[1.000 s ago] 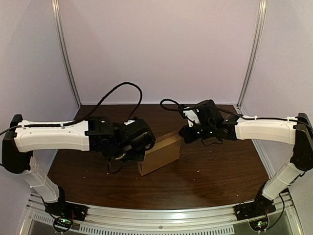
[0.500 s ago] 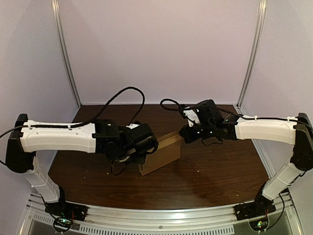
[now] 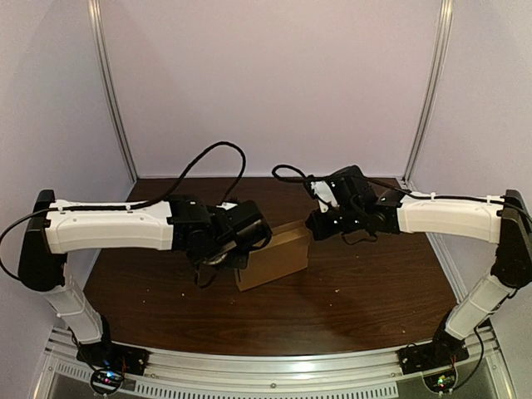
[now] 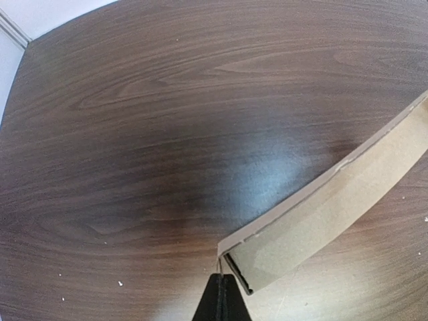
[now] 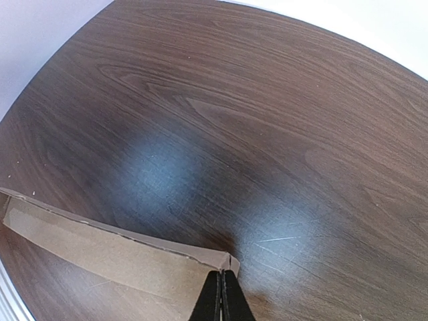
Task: Fold the paper box
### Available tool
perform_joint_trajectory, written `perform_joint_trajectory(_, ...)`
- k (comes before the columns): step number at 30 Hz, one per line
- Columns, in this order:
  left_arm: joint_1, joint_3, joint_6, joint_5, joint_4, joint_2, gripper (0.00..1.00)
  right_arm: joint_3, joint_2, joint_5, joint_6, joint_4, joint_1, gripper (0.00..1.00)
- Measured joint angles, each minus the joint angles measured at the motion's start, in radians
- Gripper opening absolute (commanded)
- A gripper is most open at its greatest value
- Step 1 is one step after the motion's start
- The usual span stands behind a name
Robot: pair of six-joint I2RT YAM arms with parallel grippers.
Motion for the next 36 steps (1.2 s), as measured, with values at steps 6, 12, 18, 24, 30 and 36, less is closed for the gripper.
perform_joint_trajectory(6,0.052,0.029,0.041,0.001,0.019,0.028,0.0,0.026,0.018,0.037,0.021,-0.022,0.0,0.0)
perform_joint_trajectory(12,0.097,0.061,0.073,0.005,0.042,0.056,0.0,0.039,0.03,0.063,0.035,-0.027,0.0,0.0)
perform_joint_trajectory(18,0.131,0.107,0.103,0.018,0.053,0.092,0.0,0.048,0.037,0.092,0.043,-0.036,0.0,0.0)
perform_joint_trajectory(24,0.167,0.166,0.145,0.054,0.045,0.134,0.0,0.05,0.037,0.116,0.049,-0.041,0.0,0.0)
perform_joint_trajectory(30,0.188,0.254,0.185,0.096,0.006,0.167,0.0,0.05,0.037,0.142,0.05,-0.048,-0.005,0.0)
perform_joint_trajectory(36,0.201,0.317,0.216,0.126,-0.035,0.195,0.0,0.05,0.037,0.156,0.05,-0.053,-0.007,0.0)
